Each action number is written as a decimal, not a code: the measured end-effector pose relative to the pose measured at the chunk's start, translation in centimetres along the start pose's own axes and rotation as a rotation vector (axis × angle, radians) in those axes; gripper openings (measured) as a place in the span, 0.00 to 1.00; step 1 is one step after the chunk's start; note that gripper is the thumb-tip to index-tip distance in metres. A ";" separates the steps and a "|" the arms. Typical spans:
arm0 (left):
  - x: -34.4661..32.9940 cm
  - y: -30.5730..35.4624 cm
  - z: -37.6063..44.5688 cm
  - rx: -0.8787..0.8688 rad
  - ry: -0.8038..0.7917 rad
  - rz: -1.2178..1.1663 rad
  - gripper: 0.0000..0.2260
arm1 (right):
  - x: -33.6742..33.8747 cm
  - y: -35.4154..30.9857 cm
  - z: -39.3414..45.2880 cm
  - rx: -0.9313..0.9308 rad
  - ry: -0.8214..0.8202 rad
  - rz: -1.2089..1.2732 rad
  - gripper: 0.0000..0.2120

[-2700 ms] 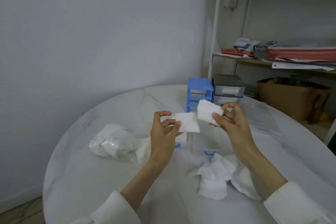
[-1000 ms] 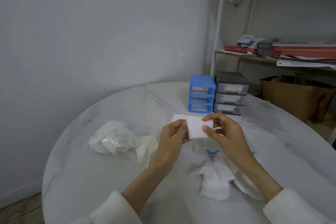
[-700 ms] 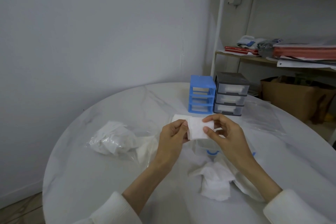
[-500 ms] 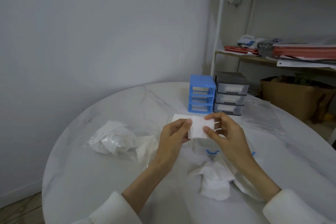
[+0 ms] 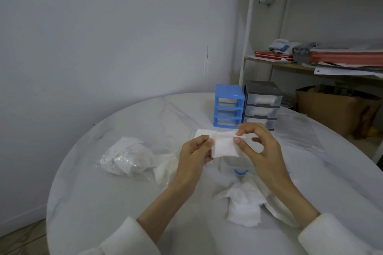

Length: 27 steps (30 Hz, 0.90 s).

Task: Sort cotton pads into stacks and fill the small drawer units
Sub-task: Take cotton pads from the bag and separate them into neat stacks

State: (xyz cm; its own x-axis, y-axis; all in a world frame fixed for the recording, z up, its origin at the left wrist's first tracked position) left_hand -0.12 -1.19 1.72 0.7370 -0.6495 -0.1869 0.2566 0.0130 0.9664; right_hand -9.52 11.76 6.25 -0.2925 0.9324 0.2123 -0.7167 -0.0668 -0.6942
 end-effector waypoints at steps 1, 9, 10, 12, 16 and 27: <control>0.1 0.0 0.1 0.009 0.005 -0.016 0.09 | 0.0 -0.1 0.0 -0.005 -0.005 0.042 0.05; -0.2 -0.1 -0.1 0.002 -0.025 -0.002 0.09 | 2.0 0.1 0.4 -0.091 0.141 0.258 0.11; -0.2 -0.2 -0.2 0.007 -0.023 -0.002 0.10 | 1.7 0.2 0.4 -0.103 0.115 0.259 0.12; -0.4 -0.2 -0.3 0.007 -0.032 0.009 0.10 | 0.6 0.1 0.1 -0.108 0.032 0.207 0.12; -1.0 0.1 -0.8 -0.006 -0.074 0.031 0.12 | -0.7 0.7 -0.5 -0.127 -0.037 0.117 0.13; -1.2 0.2 -1.2 0.012 -0.082 -0.004 0.12 | 0.3 0.5 -0.4 -0.080 0.048 0.037 0.17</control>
State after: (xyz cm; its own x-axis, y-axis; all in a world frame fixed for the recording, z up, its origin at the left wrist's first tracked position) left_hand -0.20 0.46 1.88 0.6822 -0.7097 -0.1759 0.2513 0.0016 0.9679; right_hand -9.64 12.13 5.69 -0.2857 0.9459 0.1537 -0.6525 -0.0746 -0.7541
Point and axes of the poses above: each hand's wrist, its own z-axis towards the middle knuckle, its own x-axis out of the back of the hand, y = z × x, the point moved 10 cm from there along z, towards the middle knuckle, and after that the axes turned 8 degrees about y, right-handed, at the moved point
